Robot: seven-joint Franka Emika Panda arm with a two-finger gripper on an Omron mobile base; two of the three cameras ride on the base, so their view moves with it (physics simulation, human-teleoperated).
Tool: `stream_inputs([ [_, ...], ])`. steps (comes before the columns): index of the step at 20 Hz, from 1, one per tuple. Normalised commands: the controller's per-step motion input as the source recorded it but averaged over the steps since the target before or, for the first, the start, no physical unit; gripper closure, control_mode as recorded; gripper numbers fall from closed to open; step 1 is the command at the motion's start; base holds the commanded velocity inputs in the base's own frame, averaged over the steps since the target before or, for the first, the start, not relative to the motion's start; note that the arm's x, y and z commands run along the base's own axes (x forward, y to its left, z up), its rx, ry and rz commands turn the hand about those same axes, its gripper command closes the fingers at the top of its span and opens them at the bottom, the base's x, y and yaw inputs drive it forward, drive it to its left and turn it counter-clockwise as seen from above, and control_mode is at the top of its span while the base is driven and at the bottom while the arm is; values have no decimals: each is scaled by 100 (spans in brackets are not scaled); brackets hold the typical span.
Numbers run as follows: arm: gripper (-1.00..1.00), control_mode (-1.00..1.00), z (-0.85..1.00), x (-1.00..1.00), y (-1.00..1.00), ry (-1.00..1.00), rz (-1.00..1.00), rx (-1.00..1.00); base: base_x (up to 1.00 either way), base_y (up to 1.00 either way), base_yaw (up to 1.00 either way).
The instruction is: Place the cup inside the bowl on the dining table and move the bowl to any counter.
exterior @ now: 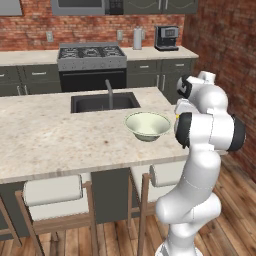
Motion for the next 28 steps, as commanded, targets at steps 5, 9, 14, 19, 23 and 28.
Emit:
stream_inputs([
  [5, -100, -100, 0, 0, 0, 0, 0, 0, 0, 0, 0],
  [9, 100, -100, 0, 0, 0, 0, 0, 0, 0, 0, 0],
  [14, 100, -100, 0, 0, 0, 0, 0, 0, 0, 0, 0],
  [19, 100, -100, 0, 0, 1, 0, 0, 0, 0, 0, 0],
  [23, 100, -100, 0, 0, 0, 0, 1, 0, 0, 0, 0],
  [28, 100, -100, 28, -3, 0, 0, 3, 0, 0, 0, 0],
])
